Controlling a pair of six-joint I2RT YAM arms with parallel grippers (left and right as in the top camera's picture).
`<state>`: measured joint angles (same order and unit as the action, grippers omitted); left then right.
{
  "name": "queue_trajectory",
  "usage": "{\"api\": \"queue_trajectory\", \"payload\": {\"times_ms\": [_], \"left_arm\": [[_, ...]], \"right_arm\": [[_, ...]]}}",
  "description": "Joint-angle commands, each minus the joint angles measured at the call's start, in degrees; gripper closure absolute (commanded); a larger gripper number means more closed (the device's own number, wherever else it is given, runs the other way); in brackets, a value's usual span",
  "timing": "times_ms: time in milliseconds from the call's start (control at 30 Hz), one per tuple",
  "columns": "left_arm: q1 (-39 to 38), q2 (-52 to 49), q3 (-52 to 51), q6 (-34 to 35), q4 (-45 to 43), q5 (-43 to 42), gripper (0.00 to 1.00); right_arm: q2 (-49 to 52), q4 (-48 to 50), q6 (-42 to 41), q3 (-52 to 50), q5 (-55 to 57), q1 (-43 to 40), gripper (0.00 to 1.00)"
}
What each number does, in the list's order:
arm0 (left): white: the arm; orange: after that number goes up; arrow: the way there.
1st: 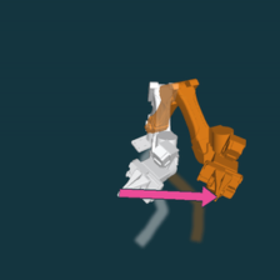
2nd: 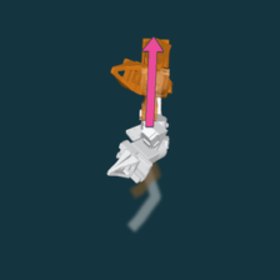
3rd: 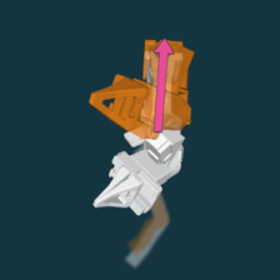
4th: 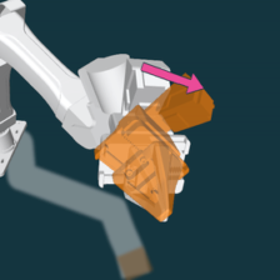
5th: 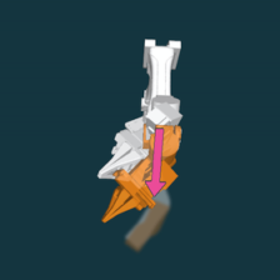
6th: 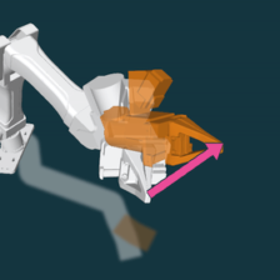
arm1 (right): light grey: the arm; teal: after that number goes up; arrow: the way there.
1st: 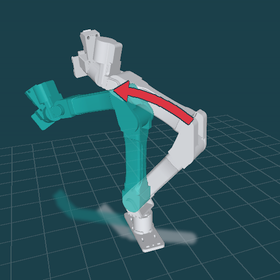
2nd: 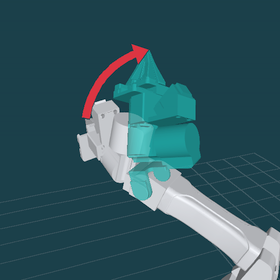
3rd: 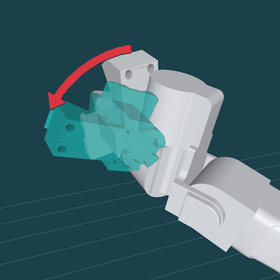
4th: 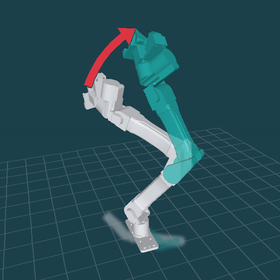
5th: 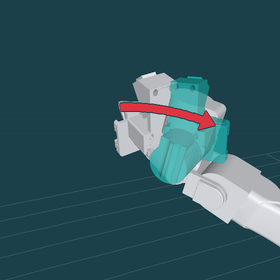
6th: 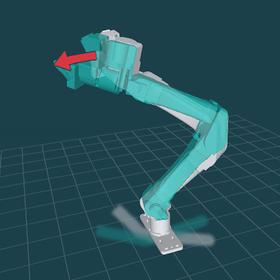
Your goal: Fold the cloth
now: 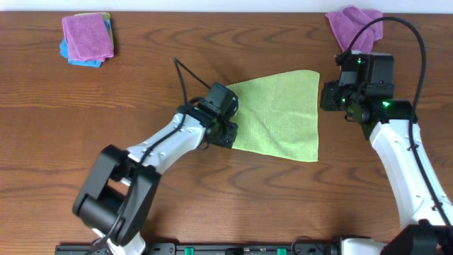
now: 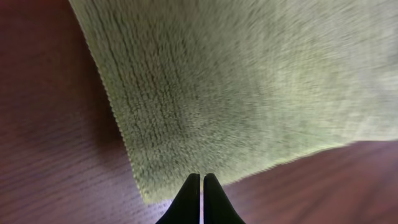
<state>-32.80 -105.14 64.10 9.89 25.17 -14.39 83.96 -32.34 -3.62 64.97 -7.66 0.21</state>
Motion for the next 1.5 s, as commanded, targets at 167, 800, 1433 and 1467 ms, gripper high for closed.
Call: {"api": "queue_trajectory", "payload": {"times_ms": [167,800,1433,1467], "left_arm": [[-1.1,-2.5,-0.8,1.5,-2.4,9.4,0.94],[-1.2,-4.3,-3.1,1.5,-2.2,8.4,0.94],[-2.6,-4.2,-3.9,7.2,24.5,5.8,0.94],[-2.5,-4.1,-3.9,8.0,24.3,5.7,0.94]], "right_arm": [[-0.5,-0.9,0.9,1.0,0.1,-0.2,0.98],[-0.5,-0.8,0.9,1.0,0.2,-0.2,0.98],[5.8,0.8,3.5,1.0,-1.8,-0.2,0.98],[6.0,1.2,3.5,1.0,-1.8,-0.2,0.98]]}}
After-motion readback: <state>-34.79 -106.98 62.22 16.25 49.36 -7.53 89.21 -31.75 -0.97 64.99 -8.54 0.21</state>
